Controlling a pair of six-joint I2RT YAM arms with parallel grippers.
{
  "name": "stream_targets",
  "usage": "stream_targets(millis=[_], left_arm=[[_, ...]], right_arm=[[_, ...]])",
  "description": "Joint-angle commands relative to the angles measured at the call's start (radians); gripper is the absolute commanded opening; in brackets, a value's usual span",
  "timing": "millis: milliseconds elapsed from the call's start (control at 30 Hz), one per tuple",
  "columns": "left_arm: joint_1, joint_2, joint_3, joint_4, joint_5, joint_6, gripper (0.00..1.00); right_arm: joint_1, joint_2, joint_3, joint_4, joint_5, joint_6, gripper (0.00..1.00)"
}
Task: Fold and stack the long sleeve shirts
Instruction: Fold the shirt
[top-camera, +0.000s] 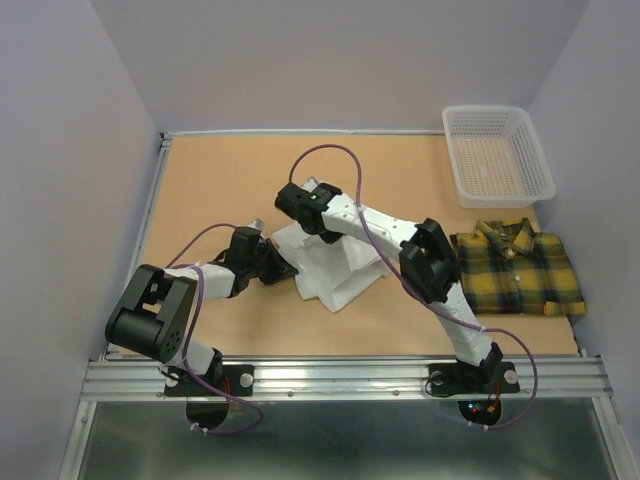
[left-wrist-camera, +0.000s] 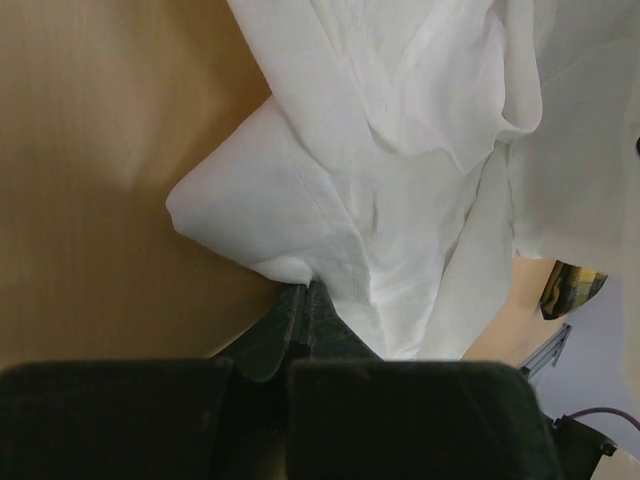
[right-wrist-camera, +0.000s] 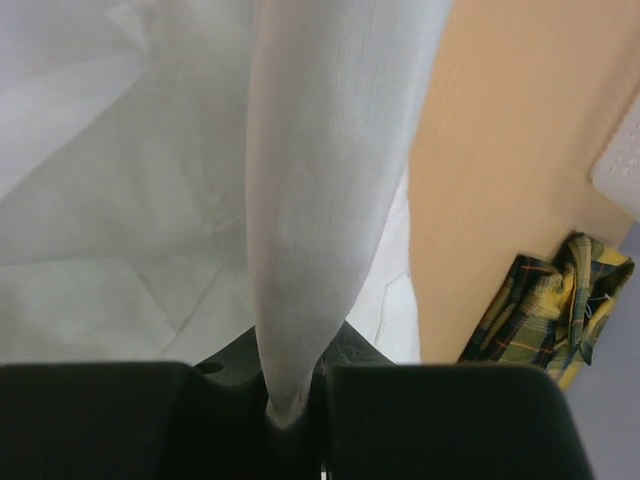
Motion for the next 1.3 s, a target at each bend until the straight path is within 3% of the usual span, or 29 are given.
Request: stream_targets(millis=[0,167,467,567,700,800,833,900,1133,1267], left_arm=[[-0.008,-0.011,-0.026,-0.005,0.007,-0.004,0.0],[-0.008,-0.022,-0.036,-0.004,0.004,-0.015,0.0],[-0.008,-0.034,-0.057,-0.004,-0.001,-0.029,0.0],[-0.006,-0.037,-0.062,-0.002,-0.001,-0.03,0.0],[-0.005,-0.043,-0.065,-0.004,-0.01,-0.035,0.0],[0.0,-0.046,-0.066,-0.01,-0.016,-0.038,0.0],[0.001,-0.046,-0.069,-0.01,-0.017,-0.041,0.0],[0.003,-0.046,-0.071,-0.011,-0.019,-0.043,0.0],[0.004,-0.066,-0.077,-0.016,-0.027,-0.05,0.0],[0.007,-0.085,-0.08,-0.028,-0.047,-0.052,0.0]], right_arm=[[0.054,0.026,0.078,-0.03,-0.032,0.051,0.11],[0.106,0.044,0.081,-0.005,-0.088,0.034,0.15],[0.115,0.05,0.037,0.071,-0.192,0.036,0.32],[0.121,0.046,0.011,0.082,-0.217,0.019,0.34],[0.128,0.027,-0.034,0.093,-0.241,-0.015,0.33],[0.14,0.006,-0.061,0.099,-0.231,-0.044,0.25],[0.141,-0.005,-0.066,0.101,-0.23,-0.057,0.16],[0.146,-0.013,-0.078,0.099,-0.241,-0.071,0.15],[0.146,-0.005,-0.086,0.108,-0.249,-0.079,0.26],[0.151,-0.033,-0.097,0.108,-0.276,-0.108,0.26]])
